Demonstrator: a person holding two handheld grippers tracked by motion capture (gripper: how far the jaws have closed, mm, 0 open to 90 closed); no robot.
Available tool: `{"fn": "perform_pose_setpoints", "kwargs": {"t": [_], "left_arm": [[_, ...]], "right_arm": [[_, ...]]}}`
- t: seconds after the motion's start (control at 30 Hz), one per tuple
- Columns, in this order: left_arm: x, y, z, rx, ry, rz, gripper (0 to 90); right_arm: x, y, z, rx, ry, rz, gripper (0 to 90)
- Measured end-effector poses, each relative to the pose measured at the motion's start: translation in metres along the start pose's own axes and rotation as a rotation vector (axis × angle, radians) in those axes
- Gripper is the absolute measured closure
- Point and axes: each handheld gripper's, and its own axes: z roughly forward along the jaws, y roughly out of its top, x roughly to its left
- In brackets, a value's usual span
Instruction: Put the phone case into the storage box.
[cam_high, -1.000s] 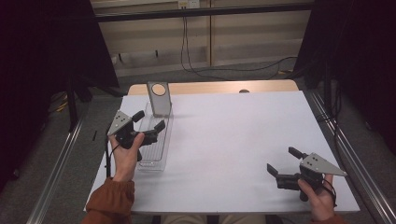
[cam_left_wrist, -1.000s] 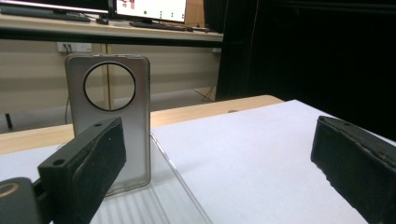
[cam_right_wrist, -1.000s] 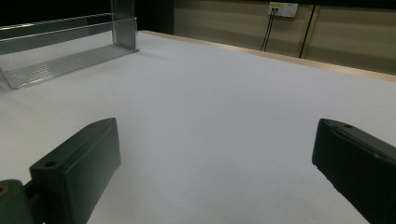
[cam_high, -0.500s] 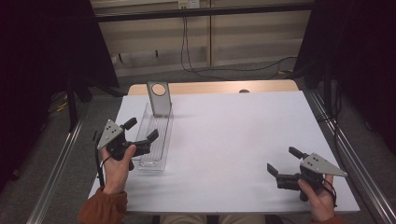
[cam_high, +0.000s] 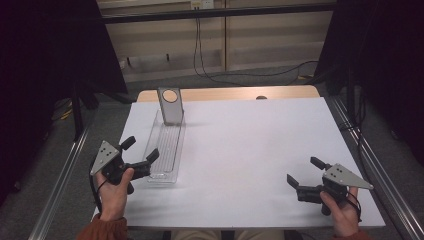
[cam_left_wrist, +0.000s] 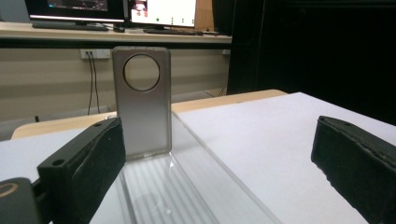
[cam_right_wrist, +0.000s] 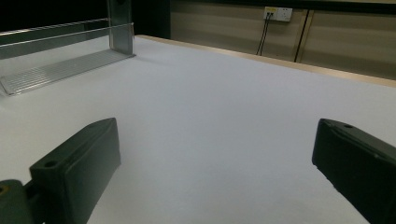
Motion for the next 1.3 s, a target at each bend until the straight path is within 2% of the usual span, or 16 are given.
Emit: {"fn": "perform_pose_setpoints", "kwargs": {"t": [0.07,0.2,0.33,0.37,0.4,0.57,0.6,0.63,0.67,0.73,0.83,0.9,1.0,1.13,1.17,1.3], "left_arm": [[0.002,-0.005,-0.005,0.003,0.015,0.005,3.0],[0.003,-0.016,-0.012,0.003,0.038,-0.016,2.9],[0.004,-0.025,-0.018,0.015,0.067,-0.016,3.0],[0.002,-0.028,-0.019,0.006,0.086,-0.026,3.0],[0.003,-0.029,-0.021,0.01,0.093,-0.011,2.9],[0.002,-0.034,-0.025,0.025,0.104,0.002,3.0],[0.001,-0.036,-0.026,0.024,0.131,0.007,3.0],[0.001,-0.037,-0.027,0.028,0.139,0.006,3.0],[0.001,-0.037,-0.027,0.024,0.123,-0.01,3.3],[0.0,-0.04,-0.029,0.03,0.128,-0.007,3.5],[0.0,-0.044,-0.029,0.026,0.105,-0.032,3.5],[0.0,-0.045,-0.029,0.025,0.093,-0.025,3.5],[-0.002,-0.048,-0.027,0.047,0.093,-0.011,3.5],[-0.005,-0.048,-0.026,0.041,0.093,-0.013,3.5],[-0.005,-0.048,-0.027,0.047,0.103,0.001,3.5],[-0.008,-0.047,-0.025,0.049,0.096,-0.011,3.5]], "right_arm": [[-0.001,0.0,0.0,-0.002,-0.002,0.001,0.6],[-0.001,0.0,-0.001,-0.002,-0.004,0.002,0.6],[-0.002,0.0,-0.001,-0.004,-0.008,0.004,0.6],[-0.002,0.0,-0.001,-0.003,-0.008,0.004,0.6],[-0.002,0.0,-0.001,-0.002,-0.007,0.003,0.6],[-0.003,-0.001,-0.003,-0.004,-0.014,0.007,0.6],[-0.003,0.0,-0.003,-0.003,-0.011,0.009,0.6],[-0.003,-0.001,-0.003,-0.006,-0.015,0.006,0.6],[-0.003,-0.001,-0.003,-0.007,-0.016,0.003,0.6],[-0.002,-0.001,-0.004,-0.006,-0.016,0.004,0.6],[-0.002,-0.001,-0.004,0.0,-0.01,0.007,0.6],[-0.002,-0.001,-0.005,0.001,-0.012,0.009,0.6],[-0.002,-0.002,-0.005,-0.004,-0.015,0.002,0.6],[-0.003,-0.002,-0.004,-0.001,-0.012,0.003,0.5],[-0.003,-0.002,-0.004,-0.002,-0.013,0.004,0.6],[-0.005,-0.002,-0.004,-0.002,-0.013,0.002,0.6]]}}
